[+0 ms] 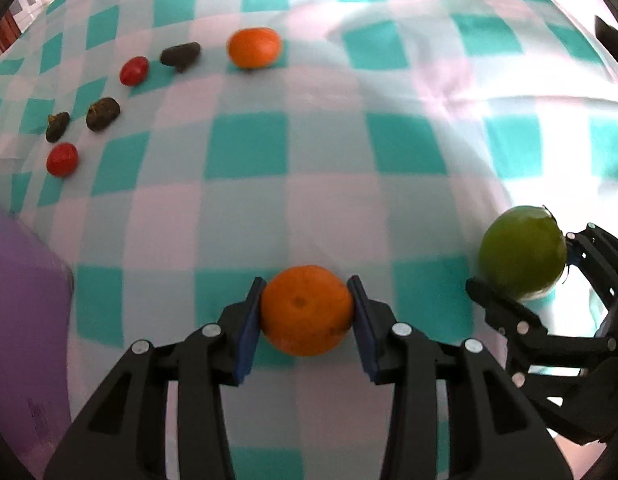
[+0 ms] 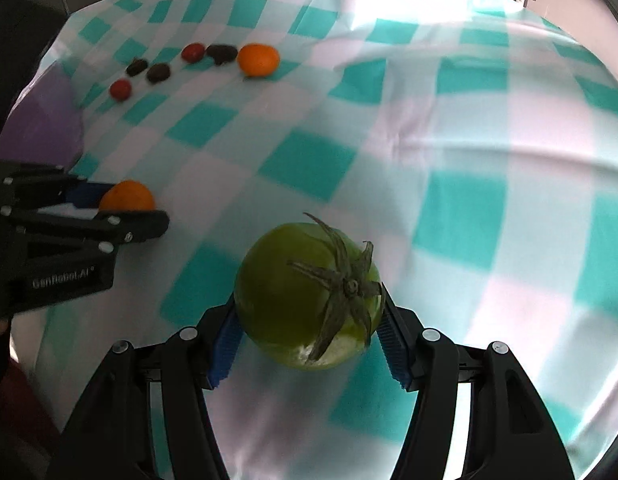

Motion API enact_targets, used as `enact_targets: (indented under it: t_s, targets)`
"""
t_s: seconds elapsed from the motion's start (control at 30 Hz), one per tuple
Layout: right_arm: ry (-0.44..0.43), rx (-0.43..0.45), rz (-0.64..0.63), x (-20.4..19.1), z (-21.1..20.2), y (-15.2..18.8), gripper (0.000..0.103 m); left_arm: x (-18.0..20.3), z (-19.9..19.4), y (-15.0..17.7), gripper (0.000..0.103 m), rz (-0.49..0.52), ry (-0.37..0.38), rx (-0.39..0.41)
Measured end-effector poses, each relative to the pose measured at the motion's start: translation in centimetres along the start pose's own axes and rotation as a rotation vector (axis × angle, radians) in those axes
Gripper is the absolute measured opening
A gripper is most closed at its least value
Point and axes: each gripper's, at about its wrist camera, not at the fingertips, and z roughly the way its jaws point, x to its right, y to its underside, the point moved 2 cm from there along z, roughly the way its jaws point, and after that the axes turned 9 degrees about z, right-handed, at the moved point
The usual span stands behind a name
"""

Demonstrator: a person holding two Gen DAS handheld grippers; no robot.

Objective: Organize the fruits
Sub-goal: 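Carry the orange and green tomato with both tools over the box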

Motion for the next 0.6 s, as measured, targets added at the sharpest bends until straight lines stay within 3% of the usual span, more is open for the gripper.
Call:
enact_targets:
  t_s: [0.33, 0.6]
  targets:
    - [-0.028, -0.022, -0.042, 0.6, -2.3, 4.4, 0.059, 5.7, -3.9, 5.0, 0.042, 0.057, -0.002, 0.005]
    - [-0.092, 0.001, -0.009, 0.8, -3.9, 4.6, 0.059, 5.8, -5.9, 6.2, 0.042, 0.077, -0.036, 0.040]
